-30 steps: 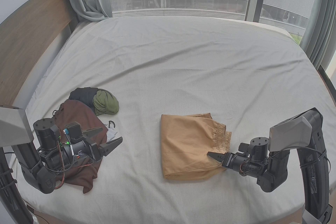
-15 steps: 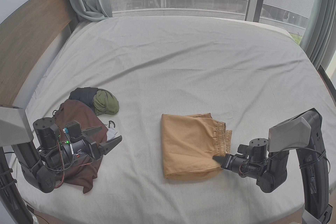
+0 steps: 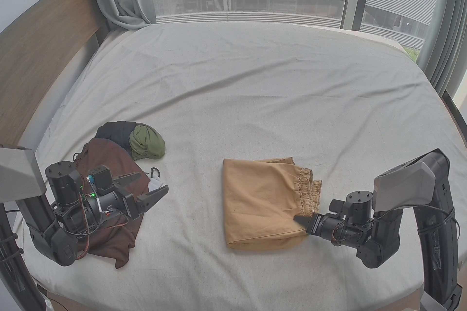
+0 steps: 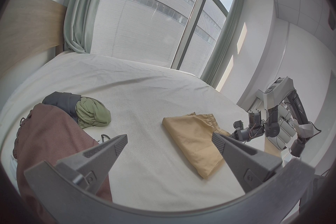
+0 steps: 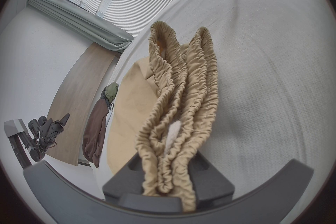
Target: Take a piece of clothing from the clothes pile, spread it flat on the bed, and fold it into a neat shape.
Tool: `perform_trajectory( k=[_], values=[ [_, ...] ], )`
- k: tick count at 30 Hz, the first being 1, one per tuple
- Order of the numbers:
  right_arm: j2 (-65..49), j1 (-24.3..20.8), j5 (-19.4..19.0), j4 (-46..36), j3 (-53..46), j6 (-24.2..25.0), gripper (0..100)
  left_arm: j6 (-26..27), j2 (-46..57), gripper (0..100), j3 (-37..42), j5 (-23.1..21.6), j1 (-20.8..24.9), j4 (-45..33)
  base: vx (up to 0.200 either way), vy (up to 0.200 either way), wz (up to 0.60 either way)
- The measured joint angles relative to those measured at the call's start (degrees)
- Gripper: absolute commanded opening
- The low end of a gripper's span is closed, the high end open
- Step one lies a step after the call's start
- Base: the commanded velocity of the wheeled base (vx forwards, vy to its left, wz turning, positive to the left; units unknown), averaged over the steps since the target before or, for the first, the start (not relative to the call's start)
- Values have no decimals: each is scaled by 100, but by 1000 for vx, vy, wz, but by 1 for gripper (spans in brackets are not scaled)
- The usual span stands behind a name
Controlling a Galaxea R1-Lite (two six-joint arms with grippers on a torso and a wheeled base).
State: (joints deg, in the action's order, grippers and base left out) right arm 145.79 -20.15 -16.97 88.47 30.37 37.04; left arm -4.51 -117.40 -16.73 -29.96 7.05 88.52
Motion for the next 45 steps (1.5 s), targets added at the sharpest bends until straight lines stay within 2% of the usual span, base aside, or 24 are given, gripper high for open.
perform_trajectory(
  k=[22,38,45],
  values=[
    [-1525,-477,-260,-11,-374,21,0,50,111,100,30,49,-55,6,0,0,0],
    [-2029,-611,-341,-90,152,21,0,60,321,100,100,73,17,6,0,0,0],
    [-2109,-628,-341,-542,646,29,0,52,235,100,129,528,380,5,0,0,0]
  ],
)
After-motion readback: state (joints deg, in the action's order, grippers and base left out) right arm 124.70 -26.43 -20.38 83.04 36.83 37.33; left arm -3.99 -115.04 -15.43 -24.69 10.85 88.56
